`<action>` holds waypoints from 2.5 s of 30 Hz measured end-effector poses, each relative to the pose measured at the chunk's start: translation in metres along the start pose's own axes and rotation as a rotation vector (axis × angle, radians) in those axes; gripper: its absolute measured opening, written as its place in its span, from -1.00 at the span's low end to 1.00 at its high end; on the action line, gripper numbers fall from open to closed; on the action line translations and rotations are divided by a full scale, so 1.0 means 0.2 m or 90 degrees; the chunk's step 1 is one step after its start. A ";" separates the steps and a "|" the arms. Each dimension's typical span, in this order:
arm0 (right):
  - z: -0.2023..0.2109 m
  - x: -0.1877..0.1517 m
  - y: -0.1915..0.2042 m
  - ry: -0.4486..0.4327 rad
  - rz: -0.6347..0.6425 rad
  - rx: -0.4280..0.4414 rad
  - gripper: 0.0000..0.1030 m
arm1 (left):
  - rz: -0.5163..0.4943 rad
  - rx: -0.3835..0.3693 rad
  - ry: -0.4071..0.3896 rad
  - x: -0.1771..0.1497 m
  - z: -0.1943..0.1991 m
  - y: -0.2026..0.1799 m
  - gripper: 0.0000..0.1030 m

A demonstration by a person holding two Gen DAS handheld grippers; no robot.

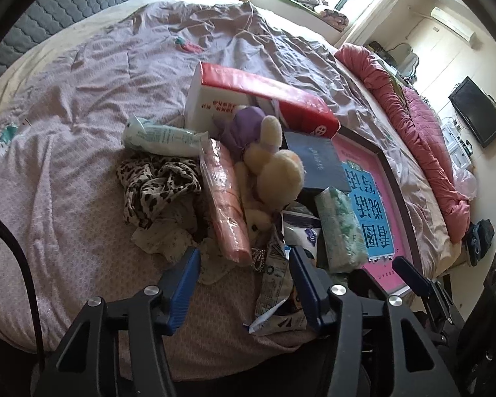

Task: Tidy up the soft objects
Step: 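Grasp the pink wrapped pack with the left gripper while the right grasps the green Flower tissue pack, then carry the pink pack and green tissue pack onto the pink book in the tray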

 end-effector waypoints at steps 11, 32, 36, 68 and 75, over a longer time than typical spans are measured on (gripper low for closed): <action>-0.14 0.02 0.01 0.031 -0.003 0.020 0.80 | 0.001 -0.002 -0.004 0.04 -0.04 0.03 0.03; -0.21 0.05 -0.02 0.026 -0.061 0.079 -0.03 | 0.007 0.007 0.006 0.05 -0.12 0.05 -0.50; -0.16 0.08 0.00 -0.001 -0.054 0.086 -0.14 | -0.005 0.008 0.006 0.04 -0.12 0.04 -0.63; 0.11 0.11 -0.07 -0.072 -0.083 0.122 -0.19 | -0.118 0.016 -0.092 0.00 0.19 -0.21 -0.73; 0.15 0.11 -0.16 -0.082 -0.109 0.113 -0.19 | -0.148 0.001 -0.103 0.02 0.22 -0.36 -0.73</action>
Point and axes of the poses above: each gripper's, at about its wrist camera, not at the fingertips, and z roughly against the way its jaws point, y to its left, x to its top, the point moved 10 cm from there along -z, roughly the way its jaws point, and after that the axes turned 2 degrees about -z, right-handed, at the moved point
